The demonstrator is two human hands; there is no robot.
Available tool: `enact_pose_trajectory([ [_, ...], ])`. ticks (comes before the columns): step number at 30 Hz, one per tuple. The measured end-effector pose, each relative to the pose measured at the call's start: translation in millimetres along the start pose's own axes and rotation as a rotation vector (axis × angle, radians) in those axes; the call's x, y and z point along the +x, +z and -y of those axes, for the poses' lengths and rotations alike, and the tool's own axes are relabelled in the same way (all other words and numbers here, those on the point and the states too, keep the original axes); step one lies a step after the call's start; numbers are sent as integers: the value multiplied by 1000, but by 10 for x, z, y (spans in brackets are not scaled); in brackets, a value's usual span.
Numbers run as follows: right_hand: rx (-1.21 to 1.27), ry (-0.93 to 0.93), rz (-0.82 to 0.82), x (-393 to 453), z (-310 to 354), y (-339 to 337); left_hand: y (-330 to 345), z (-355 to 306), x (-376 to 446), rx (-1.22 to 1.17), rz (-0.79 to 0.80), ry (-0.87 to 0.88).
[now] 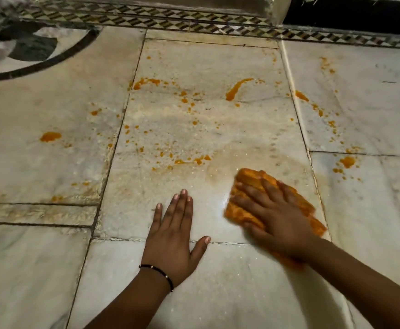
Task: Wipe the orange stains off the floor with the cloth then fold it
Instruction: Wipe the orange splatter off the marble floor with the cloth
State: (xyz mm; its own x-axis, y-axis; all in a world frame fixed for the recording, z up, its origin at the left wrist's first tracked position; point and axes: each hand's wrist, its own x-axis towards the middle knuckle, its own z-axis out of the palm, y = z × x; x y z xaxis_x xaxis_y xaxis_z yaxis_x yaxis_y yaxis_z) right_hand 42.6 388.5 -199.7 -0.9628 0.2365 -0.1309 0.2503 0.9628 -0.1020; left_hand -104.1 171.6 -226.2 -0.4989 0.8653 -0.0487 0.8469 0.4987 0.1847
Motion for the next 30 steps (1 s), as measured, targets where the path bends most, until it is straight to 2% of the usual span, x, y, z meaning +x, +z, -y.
enact_pose_trajectory([
  [2, 11, 145, 8, -50, -257, -35, 7, 2, -6, -8, -8, -8],
  [5, 51, 385, -25, 435, -382, -129, -2, -14, 0, -4, -2, -17],
  [7, 86, 438, -20, 881, -235, -182, 1, -14, -1, 5, 4, -19],
  [9, 69, 352, 9, 1170, 43, -197, 1, -15, -2, 7, 12, -20],
  [11, 30, 191, 31, 1164, 333, -160, -1, -12, -1, 12, 17, -22],
  [13, -5, 34, 18, 844, 498, -102, -7, -8, 0, 12, 19, -19],
  [15, -13, -47, -4, 377, 444, -12, -3, -6, 4, 5, 12, -12],
  [17, -3, 18, -9, -14, 223, 20, 2, -6, 9, 2, 2, -8],
  [19, 21, 196, 7, -70, -63, -37, 6, -12, 3, -3, 0, -17],
  [23, 76, 481, -10, 722, -199, -168, 0, -22, 9, 4, 13, -29],
  [25, 83, 456, 7, 1085, -10, -192, 4, -19, 6, 12, 27, -29],
  [27, 68, 306, 20, 1155, 264, -172, 0, -17, 9, 17, 34, -31],
  [30, 6, 97, 4, 653, 547, -80, -17, -11, 8, 20, 33, -27],
])
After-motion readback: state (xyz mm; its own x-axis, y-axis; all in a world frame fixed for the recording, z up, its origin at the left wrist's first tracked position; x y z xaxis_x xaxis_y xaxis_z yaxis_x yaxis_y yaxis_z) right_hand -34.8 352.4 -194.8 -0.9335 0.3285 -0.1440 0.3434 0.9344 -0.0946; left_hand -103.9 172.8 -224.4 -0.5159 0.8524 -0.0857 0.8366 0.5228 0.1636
